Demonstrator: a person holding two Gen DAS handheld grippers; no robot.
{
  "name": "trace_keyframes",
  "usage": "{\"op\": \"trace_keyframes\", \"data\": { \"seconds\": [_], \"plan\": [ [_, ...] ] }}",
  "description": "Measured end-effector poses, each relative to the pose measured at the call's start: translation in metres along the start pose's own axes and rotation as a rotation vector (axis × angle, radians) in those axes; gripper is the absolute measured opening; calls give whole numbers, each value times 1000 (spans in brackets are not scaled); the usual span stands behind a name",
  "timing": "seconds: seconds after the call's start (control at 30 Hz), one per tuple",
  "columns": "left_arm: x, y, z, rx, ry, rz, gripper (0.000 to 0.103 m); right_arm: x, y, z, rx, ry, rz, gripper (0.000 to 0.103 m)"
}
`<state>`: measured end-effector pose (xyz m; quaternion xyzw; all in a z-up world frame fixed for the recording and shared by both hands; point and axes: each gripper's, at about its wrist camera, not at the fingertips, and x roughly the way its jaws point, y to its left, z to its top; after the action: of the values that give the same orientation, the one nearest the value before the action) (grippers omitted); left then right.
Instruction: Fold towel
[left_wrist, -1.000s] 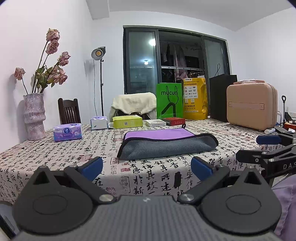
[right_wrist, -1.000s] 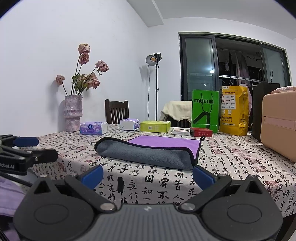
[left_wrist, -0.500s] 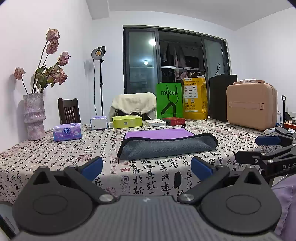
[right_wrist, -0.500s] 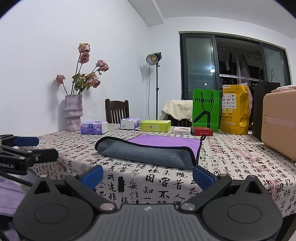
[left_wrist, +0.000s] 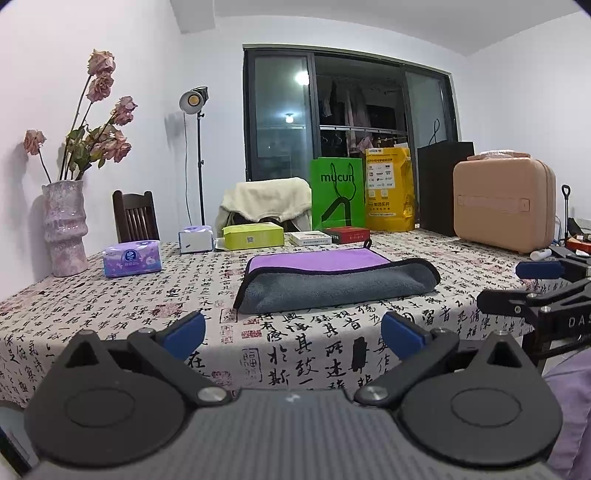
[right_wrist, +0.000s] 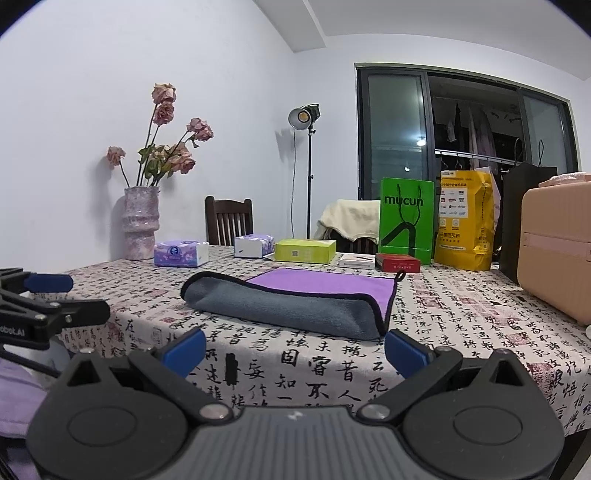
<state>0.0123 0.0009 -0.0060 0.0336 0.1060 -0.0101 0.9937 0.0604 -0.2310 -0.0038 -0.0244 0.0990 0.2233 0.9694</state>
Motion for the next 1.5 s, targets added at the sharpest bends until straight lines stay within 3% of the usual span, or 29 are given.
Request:
{"op": "trace_keyframes", "data": {
  "seconds": [0.3,0.5,0.6,0.73,0.93,1.0,1.13,1.2,1.3,1.37,1.5],
  "plan": [
    [26,22,4,-11,4,-4,103,16,-14,-3,-3,10,-42,103],
    [76,38,1,-38,44,-10,103,44,-22,-7,-21,23,-54,102],
    [98,45,-1,-27,69,-19,103,61,-27,-9,-19,33,-52,100],
    [121,54,5,8,42,-20,103,86,-33,-5,-46,41,-42,95],
    [160,69,17,-38,76,-57,101,125,-45,9,-54,63,-40,84],
    [172,72,18,-41,93,-76,93,138,-52,12,-38,73,-36,84],
    [189,77,18,-58,127,-108,79,163,-70,15,22,109,-13,71],
    [196,80,18,-76,149,-123,67,172,-77,15,51,125,-3,69],
    [207,84,17,-85,184,-155,52,181,-82,15,60,133,4,56],
    [211,85,16,-88,203,-172,40,187,-85,15,69,146,21,39],
    [215,85,17,-73,224,-185,21,190,-86,14,75,160,58,28]
  ]
}}
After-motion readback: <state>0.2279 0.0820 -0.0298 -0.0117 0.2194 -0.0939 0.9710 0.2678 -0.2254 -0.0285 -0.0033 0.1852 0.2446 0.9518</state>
